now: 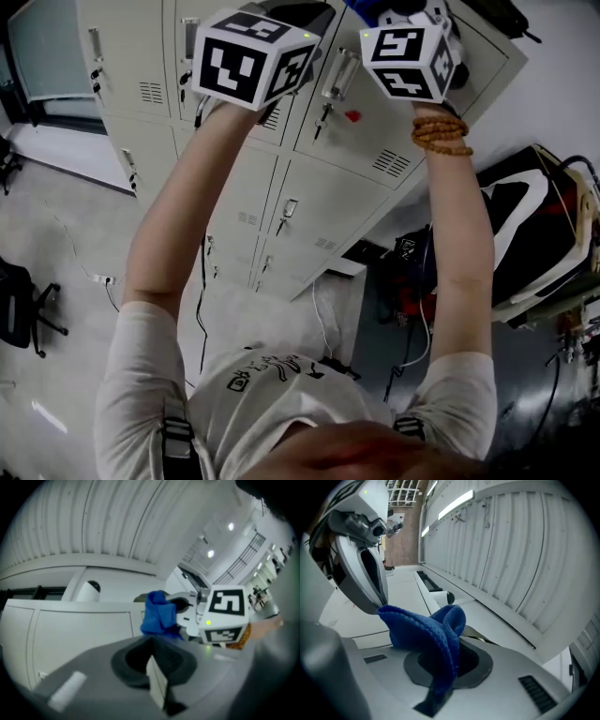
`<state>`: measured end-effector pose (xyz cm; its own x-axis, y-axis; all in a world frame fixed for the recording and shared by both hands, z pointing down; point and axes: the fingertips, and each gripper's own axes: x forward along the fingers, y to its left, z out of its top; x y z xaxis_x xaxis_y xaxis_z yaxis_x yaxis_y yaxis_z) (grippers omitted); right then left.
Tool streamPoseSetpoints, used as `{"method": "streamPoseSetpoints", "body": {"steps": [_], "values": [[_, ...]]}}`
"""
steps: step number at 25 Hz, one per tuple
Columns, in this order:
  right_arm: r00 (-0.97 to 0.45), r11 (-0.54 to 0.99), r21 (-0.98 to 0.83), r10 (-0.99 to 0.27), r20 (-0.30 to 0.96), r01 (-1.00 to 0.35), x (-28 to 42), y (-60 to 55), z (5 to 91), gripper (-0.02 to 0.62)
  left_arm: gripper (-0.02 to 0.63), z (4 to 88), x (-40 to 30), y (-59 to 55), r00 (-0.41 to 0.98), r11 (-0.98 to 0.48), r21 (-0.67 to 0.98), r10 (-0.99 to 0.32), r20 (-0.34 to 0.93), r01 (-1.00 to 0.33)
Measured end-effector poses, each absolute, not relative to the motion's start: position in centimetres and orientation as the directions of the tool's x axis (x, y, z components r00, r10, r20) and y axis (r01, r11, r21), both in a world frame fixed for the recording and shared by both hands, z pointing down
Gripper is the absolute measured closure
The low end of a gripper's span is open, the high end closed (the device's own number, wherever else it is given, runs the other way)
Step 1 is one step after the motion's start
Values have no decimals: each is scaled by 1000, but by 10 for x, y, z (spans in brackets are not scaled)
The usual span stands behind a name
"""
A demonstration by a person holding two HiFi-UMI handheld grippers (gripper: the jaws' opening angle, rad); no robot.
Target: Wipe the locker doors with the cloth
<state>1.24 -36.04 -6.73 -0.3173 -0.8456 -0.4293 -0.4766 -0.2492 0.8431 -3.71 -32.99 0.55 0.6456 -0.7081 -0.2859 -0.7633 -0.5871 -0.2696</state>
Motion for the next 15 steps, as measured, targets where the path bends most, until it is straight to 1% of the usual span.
{"method": "streamPoseSetpoints", "body": {"steps": [6, 15], "values": [[-316, -306, 886, -852, -418, -348, 19, -360, -19, 565, 604, 37, -25, -343, 663, -615, -249, -707, -244, -748], [-299, -266, 907, -881, -366, -327, 49, -356, 89, 565, 604, 108, -1, -358, 684, -653, -208, -714, -152, -728]]}}
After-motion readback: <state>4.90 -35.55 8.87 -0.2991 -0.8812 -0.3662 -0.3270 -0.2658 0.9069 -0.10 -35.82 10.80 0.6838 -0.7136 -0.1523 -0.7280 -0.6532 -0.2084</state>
